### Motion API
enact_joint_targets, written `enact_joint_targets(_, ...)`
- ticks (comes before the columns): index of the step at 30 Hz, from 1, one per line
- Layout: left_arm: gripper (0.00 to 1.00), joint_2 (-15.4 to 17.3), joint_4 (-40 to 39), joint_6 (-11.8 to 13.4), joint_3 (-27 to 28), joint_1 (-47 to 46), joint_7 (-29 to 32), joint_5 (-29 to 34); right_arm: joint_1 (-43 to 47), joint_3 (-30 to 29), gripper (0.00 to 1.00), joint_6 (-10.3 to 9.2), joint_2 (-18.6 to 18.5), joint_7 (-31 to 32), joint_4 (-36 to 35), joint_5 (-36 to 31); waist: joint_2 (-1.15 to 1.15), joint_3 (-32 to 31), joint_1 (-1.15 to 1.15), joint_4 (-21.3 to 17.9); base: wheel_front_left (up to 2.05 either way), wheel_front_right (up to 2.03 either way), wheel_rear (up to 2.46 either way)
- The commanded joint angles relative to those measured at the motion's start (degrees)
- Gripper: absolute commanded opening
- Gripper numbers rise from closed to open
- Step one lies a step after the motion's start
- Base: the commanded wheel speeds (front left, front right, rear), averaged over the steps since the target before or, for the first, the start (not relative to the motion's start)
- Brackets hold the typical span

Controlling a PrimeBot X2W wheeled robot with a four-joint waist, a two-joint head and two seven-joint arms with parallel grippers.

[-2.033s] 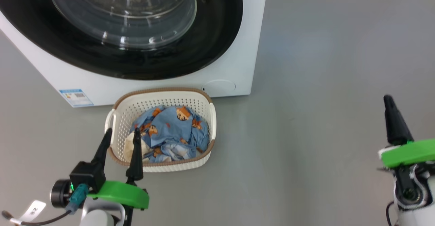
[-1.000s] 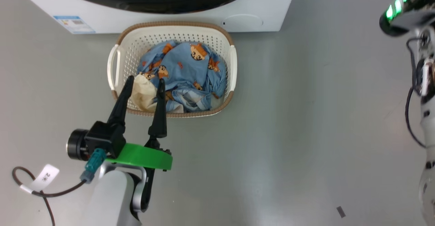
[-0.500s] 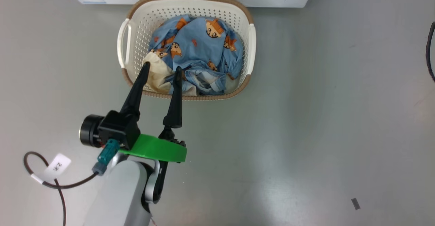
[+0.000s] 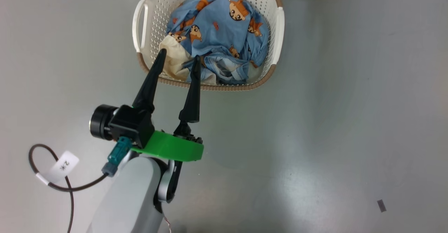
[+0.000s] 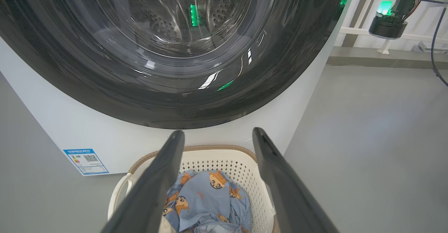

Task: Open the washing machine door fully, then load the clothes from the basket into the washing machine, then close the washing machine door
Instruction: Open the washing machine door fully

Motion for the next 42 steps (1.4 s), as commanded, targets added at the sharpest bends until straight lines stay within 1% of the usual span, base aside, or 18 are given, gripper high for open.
enact_joint_targets(1, 1.00, 1.1, -1.8, 0.8, 1.0, -0.7, -0.5, -0.7, -2.2, 0.3, 0.00, 0.09, 1.5, 0.7, -0.8, -1.0, 0.00, 1.0, 0.00, 0.7, 0.00, 0.00, 0.00)
enact_joint_targets(10, 1.00, 1.1, -2.4, 1.4, 0.4, -1.3, -0.5, -1.3, -4.0, 1.2, 0.00, 0.09, 1.3, 2.7, 0.9, -1.8, 0.00, 1.8, 0.00, 1.2, 0.00, 0.00, 0.00)
enact_joint_targets(22, 1.00, 1.1, -2.2, 1.6, 0.7, -1.4, -0.5, -1.2, -2.3, 2.2, 0.00, 0.09, 1.6, 5.9, -0.5, -2.4, 0.00, 1.5, 0.00, 0.7, 0.00, 0.00, 0.00)
enact_joint_targets(33, 1.00, 1.1, -1.7, 1.4, 1.3, -0.8, -0.5, -0.9, 3.2, 3.1, 0.00, 0.09, 2.4, 10.3, -5.2, -2.0, 0.00, 0.1, 0.00, -0.2, 0.00, 0.00, 0.00)
enact_joint_targets(42, 1.00, 1.1, -1.1, 1.1, 1.9, 0.3, -0.5, -0.9, 10.5, 3.6, 0.00, 0.09, 3.1, 15.2, -12.0, -0.6, 0.00, -1.9, 0.00, -1.1, 0.00, 0.00, 0.00)
